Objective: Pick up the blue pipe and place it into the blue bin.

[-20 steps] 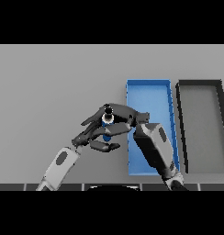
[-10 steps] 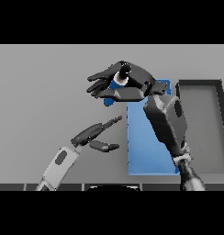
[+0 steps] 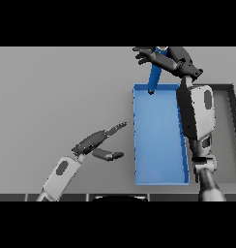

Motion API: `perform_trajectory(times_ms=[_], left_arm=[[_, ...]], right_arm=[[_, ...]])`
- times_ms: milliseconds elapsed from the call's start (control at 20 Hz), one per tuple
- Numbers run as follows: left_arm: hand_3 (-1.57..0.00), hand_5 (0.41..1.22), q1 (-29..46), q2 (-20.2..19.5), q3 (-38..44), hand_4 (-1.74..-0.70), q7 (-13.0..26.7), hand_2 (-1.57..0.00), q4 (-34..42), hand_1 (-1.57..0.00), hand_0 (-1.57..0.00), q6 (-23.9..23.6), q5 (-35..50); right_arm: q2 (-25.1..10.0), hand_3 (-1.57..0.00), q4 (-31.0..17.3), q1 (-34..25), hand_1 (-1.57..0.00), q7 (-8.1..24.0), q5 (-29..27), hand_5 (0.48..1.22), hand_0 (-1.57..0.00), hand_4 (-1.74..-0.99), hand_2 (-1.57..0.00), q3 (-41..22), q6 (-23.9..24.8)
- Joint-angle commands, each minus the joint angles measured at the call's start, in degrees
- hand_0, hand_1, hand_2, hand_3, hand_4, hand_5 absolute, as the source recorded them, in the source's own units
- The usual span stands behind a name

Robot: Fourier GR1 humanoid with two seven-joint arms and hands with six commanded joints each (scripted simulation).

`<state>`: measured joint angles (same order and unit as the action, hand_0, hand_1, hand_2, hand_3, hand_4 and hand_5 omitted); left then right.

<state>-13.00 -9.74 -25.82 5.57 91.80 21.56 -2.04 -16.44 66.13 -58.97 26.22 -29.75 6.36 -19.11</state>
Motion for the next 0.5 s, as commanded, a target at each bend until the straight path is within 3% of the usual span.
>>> perform_trajectory(times_ms=[0, 150, 400, 450], left_arm=[[0.00, 0.461, -0.34, -0.32, 0.17, -0.83, 0.16, 0.00, 0.65, 0.00, 0.00, -0.14, -0.07], [0.00, 0.463, -0.22, -0.53, 0.28, -0.83, -0.24, 0.00, 0.79, 0.00, 0.00, -0.10, -0.01], [0.00, 0.470, 0.64, -0.58, -0.35, -0.83, -0.34, 0.00, 0.54, 0.00, 0.00, 0.07, -0.59], [0.00, 0.470, 0.60, -0.76, -0.12, -0.83, -0.43, 0.00, 0.42, 0.00, 0.00, 0.18, -0.39]], right_arm=[[-0.10, -1.57, -0.64, 1.08, -1.57, 0.27, 0.30, 1.221, -1.57, -1.499, -1.57, 0.55, 0.50], [-0.06, -1.57, -0.73, 7.29, -1.57, 1.34, 1.87, 1.221, -1.57, -1.499, -1.57, 0.84, 0.76], [1.32, -1.57, 2.84, 17.31, -1.57, 8.52, 6.07, 1.221, -1.57, -1.499, -1.57, -0.08, 7.09], [0.22, -1.57, 2.22, 18.33, -1.57, 8.72, 6.55, 1.221, -1.57, -1.499, -1.57, -1.59, 8.54]])
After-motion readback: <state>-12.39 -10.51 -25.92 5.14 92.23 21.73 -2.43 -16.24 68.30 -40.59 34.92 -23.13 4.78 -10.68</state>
